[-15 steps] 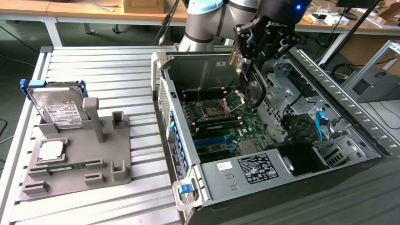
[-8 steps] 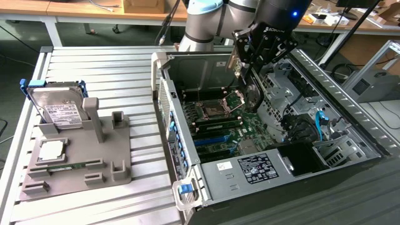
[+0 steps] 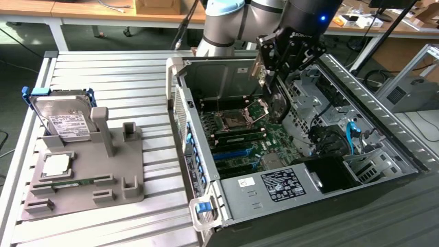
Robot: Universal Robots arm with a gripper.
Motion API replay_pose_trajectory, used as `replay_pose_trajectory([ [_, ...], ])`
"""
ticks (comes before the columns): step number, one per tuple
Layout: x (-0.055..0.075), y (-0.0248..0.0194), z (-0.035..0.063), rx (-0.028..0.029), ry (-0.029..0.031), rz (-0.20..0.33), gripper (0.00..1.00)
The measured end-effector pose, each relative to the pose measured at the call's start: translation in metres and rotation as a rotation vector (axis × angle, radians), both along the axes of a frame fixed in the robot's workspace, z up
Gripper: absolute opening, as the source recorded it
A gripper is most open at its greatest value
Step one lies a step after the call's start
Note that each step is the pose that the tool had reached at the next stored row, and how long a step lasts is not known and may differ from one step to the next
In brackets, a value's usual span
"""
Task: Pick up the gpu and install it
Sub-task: 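Pick up the gpu and move the gpu toward the slot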
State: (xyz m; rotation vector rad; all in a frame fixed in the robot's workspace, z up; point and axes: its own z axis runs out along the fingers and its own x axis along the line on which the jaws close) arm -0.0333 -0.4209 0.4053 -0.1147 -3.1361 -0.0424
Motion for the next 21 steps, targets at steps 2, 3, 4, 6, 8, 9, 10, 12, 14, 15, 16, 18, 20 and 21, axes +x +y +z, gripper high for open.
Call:
replay_pose_trajectory([
  [2, 0.003, 0.0009, -0.0016, -0.0058, 0.0, 0.007, 0.27],
  [3, 0.004, 0.0012, -0.0021, -0.0074, 0.0, 0.01, 0.27],
  [4, 0.004, 0.0015, -0.0032, -0.0088, -0.0001, 0.012, 0.27],
  [6, 0.005, 0.0017, -0.0054, -0.012, 0.0, 0.015, 0.27],
  [8, 0.005, 0.0017, -0.008, -0.0138, 0.0, 0.016, 0.27],
  [9, 0.005, 0.0017, -0.0094, -0.0146, 0.0, 0.016, 0.27],
  [10, 0.005, 0.0017, -0.0109, -0.0155, 0.0, 0.016, 0.27],
  [12, 0.005, 0.0017, -0.0129, -0.0167, 0.0, 0.016, 0.27],
  [14, 0.005, 0.0017, -0.0152, -0.018, 0.0, 0.016, 0.27],
  [15, 0.005, 0.0017, -0.016, -0.0184, 0.0, 0.016, 0.27],
  [16, 0.005, 0.0017, -0.017, -0.019, 0.0, 0.016, 0.27],
  [18, 0.005, 0.0017, -0.0189, -0.0201, 0.0, 0.016, 0.27],
  [20, 0.005, 0.0017, -0.02, -0.0207, 0.0, 0.016, 0.27],
  [21, 0.005, 0.0017, -0.0207, -0.0212, 0.0, 0.016, 0.27],
])
